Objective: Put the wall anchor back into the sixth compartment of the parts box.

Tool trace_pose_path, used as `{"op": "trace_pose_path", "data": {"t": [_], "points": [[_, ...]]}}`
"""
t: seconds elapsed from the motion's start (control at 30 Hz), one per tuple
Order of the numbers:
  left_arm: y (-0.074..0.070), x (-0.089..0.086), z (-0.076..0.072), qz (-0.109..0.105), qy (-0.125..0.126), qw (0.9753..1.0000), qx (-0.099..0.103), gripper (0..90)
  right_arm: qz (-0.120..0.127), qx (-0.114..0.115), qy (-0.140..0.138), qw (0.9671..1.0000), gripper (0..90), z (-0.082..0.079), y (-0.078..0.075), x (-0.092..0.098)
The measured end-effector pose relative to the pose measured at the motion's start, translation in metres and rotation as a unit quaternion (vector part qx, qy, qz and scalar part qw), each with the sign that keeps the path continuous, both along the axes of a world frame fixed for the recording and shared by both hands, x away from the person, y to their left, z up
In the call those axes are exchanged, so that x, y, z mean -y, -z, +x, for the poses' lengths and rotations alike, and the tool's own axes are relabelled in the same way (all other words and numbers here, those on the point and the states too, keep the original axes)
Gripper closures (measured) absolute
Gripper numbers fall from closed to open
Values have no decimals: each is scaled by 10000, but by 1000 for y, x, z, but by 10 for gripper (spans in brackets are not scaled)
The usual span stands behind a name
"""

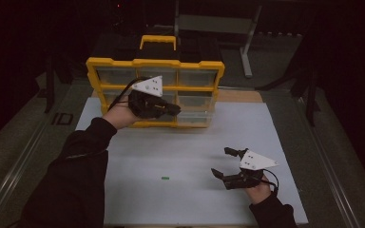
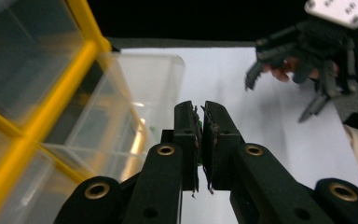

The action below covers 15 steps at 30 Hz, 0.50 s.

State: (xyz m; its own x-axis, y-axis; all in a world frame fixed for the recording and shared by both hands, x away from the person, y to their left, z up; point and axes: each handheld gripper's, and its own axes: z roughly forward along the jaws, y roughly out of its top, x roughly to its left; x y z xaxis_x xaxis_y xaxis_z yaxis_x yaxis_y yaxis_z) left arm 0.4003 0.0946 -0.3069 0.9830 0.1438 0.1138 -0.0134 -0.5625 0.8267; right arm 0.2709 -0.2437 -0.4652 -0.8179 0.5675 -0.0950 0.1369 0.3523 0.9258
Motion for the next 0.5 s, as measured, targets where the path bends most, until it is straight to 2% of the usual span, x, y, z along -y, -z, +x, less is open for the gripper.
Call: {"op": "trace_pose_path", "data": {"t": [0.13, 0.3, 0.37, 0.5], "points": [[-11, 4, 8, -53, -67, 9999, 65, 835, 1, -2, -6, 10000, 141, 0, 0, 0], [-20, 11, 18, -229, -112, 9996, 93, 835, 0, -1, -16, 10000, 141, 0, 0, 0], [-21, 15, 22, -322, -115, 9994, 59, 835, 2, -5, -18, 10000, 141, 0, 0, 0], [-20, 26, 29, -325, -179, 9993, 29, 835, -4, -10, -17, 10000, 141, 0, 1, 0]]}}
